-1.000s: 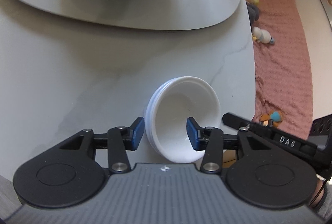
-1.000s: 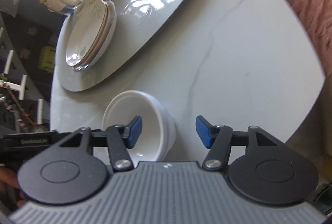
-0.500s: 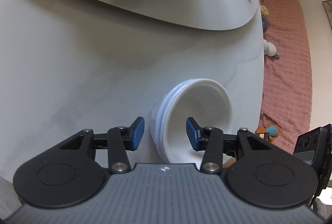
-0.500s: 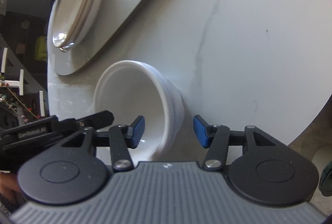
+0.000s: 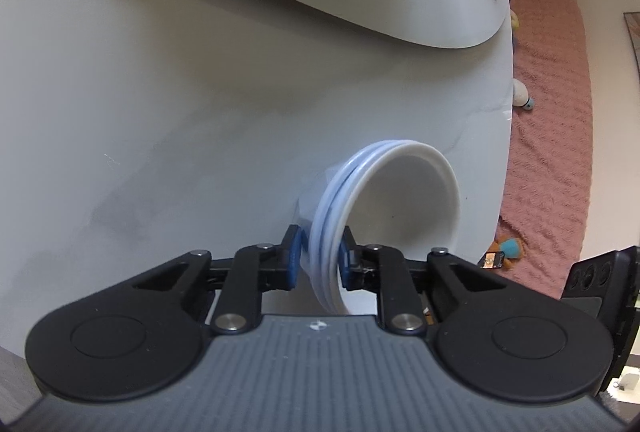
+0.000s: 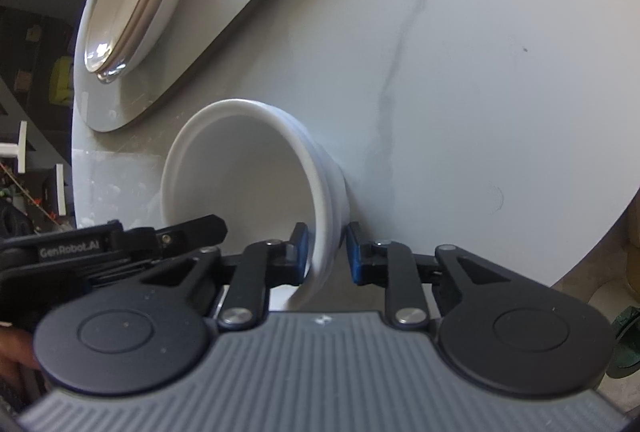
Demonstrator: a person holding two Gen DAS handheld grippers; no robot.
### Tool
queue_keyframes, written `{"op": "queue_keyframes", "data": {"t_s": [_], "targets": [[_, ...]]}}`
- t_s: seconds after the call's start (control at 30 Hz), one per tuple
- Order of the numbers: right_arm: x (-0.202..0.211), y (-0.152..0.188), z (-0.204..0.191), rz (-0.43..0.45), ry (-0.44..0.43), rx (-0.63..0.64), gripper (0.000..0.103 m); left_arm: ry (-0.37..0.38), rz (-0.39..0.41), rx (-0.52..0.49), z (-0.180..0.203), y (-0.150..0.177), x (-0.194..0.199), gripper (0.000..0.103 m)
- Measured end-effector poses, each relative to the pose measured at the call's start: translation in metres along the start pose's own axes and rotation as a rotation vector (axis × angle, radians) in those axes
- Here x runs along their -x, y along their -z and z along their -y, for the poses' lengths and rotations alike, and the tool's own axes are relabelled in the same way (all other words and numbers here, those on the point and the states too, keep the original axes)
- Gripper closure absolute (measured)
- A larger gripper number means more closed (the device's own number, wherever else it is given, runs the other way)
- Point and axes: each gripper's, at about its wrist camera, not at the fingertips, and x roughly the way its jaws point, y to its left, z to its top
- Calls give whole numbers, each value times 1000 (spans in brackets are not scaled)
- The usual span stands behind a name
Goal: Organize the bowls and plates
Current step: 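Close both tools on the rim of the nested bowl stack, then lift the nested bowls with both tools toward the plate stack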
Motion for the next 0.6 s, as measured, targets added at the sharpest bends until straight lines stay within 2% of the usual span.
{"op": "queue_keyframes", "data": {"t_s": [0.33,0.6], "targets": [[7,-5,-15,-13,-5,49,79,-12,31,-105,10,-1,25,82],[29,-15,-34,64,-15,80,79,32,72,-107,14,-10,57,82]]}}
